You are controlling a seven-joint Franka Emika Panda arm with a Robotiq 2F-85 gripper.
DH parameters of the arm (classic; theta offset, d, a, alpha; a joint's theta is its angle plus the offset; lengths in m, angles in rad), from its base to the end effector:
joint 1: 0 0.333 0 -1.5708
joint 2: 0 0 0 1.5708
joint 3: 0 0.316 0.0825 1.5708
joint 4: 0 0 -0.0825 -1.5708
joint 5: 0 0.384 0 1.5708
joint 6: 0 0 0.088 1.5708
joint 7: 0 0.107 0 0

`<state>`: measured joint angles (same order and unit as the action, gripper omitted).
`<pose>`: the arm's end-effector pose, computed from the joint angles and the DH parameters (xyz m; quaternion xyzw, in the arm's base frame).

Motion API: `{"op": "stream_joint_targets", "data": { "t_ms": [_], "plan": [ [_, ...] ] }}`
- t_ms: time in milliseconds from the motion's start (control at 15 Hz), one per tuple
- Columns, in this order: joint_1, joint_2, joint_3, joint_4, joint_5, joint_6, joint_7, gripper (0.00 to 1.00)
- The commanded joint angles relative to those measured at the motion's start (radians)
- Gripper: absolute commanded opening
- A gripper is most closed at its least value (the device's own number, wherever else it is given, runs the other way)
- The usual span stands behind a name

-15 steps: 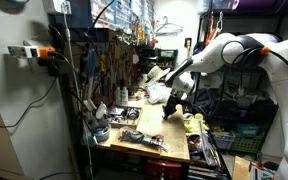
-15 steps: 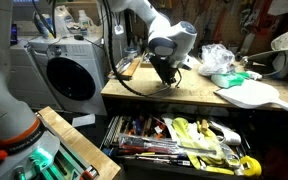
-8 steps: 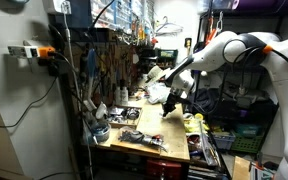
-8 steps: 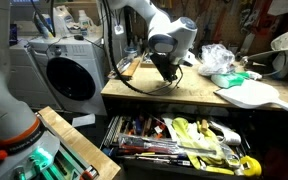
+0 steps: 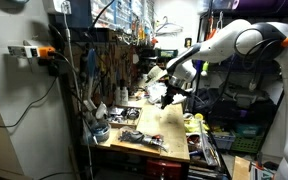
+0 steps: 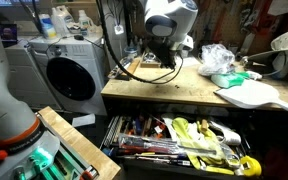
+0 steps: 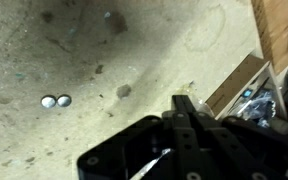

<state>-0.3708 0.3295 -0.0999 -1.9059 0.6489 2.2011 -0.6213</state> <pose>0.5653 -0.2606 0.3293 -0.9638 0.1176 -0.1130 0.2111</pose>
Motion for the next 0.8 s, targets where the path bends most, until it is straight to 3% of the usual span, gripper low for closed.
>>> {"op": "stream_joint_targets", "data": {
  "t_ms": [0, 400, 467, 733],
  "plan": [
    [-0.014, -0.09, 0.01, -0.08, 0.023, -0.085, -0.19, 0.0],
    [0.012, -0.18, -0.011, -0.135, 0.031, -0.244, -0.484, 0.0],
    [0.031, -0.126, -0.026, -0.078, 0.007, -0.21, -0.389, 0.01],
    [0.036, -0.155, -0.03, -0.096, 0.01, -0.243, -0.45, 0.01]
  ]
}}
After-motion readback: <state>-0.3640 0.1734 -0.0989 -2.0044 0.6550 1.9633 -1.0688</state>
